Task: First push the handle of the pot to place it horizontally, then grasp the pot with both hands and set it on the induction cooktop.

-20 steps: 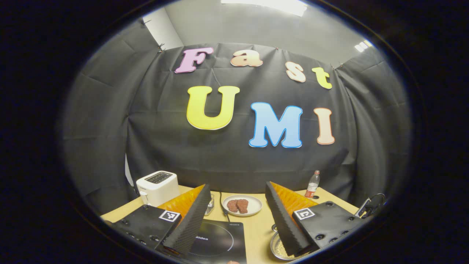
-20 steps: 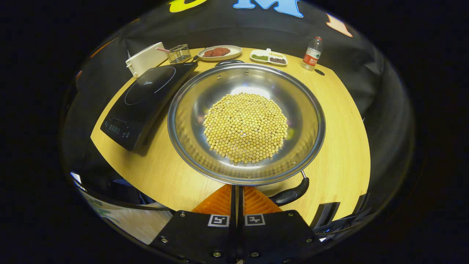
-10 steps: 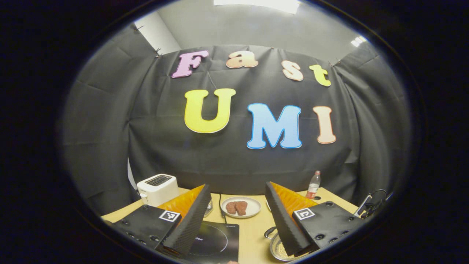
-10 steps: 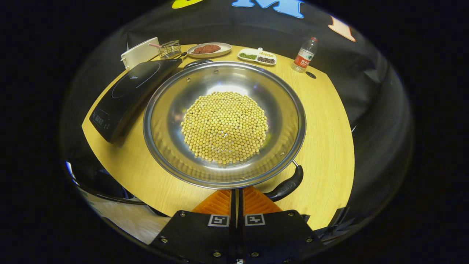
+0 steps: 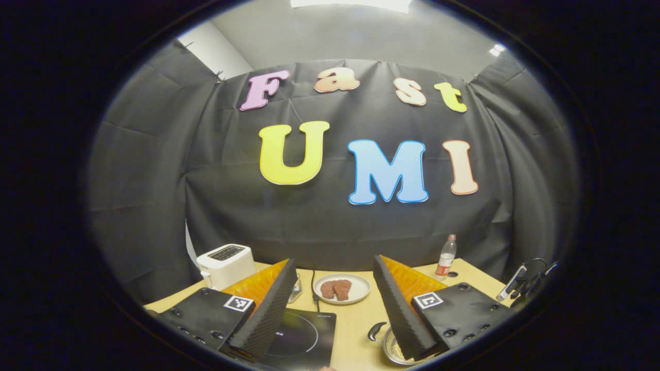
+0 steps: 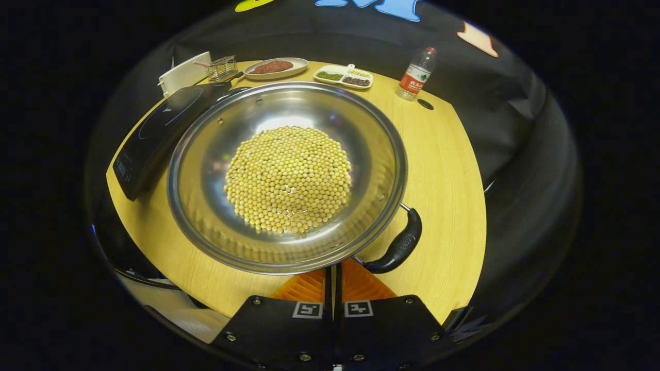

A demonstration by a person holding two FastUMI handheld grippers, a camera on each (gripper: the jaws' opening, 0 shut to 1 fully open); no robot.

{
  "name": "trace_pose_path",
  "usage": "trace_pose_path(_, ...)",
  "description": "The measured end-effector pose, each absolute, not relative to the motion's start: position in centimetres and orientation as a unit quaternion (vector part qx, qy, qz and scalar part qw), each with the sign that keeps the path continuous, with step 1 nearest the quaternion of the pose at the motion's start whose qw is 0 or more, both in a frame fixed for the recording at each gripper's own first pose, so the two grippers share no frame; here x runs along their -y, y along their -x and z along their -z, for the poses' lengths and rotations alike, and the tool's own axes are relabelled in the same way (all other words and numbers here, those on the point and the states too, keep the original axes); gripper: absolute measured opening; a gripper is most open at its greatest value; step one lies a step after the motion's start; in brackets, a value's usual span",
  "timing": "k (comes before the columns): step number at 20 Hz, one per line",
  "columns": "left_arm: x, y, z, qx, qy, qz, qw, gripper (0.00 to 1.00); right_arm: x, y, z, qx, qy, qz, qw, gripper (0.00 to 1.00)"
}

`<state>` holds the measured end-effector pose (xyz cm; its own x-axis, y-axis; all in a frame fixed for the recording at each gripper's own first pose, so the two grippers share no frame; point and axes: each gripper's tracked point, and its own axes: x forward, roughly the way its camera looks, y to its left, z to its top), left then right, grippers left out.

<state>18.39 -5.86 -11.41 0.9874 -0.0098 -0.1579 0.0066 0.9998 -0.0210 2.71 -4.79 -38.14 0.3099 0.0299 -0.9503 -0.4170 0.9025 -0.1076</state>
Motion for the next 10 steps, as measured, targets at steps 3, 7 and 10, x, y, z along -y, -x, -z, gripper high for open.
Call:
trace_pose_path(3,6.4,-18.4,11.6,-0.085,0.005,-0.003,0.996,1.00,5.9,-4.4,38.4,-0.564,0.168,-0.130,0.798,0.01)
trace_pose_path(7,6.8,-18.3,12.1,-0.092,-0.002,-0.013,0.996,1.00,6.5,-6.5,38.8,-0.556,0.155,-0.113,0.809,0.01)
trace_pose_path(10,6.8,-18.1,12.4,-0.096,-0.008,-0.021,0.995,0.95,7.1,-7.9,39.0,-0.551,0.137,-0.097,0.818,0.01)
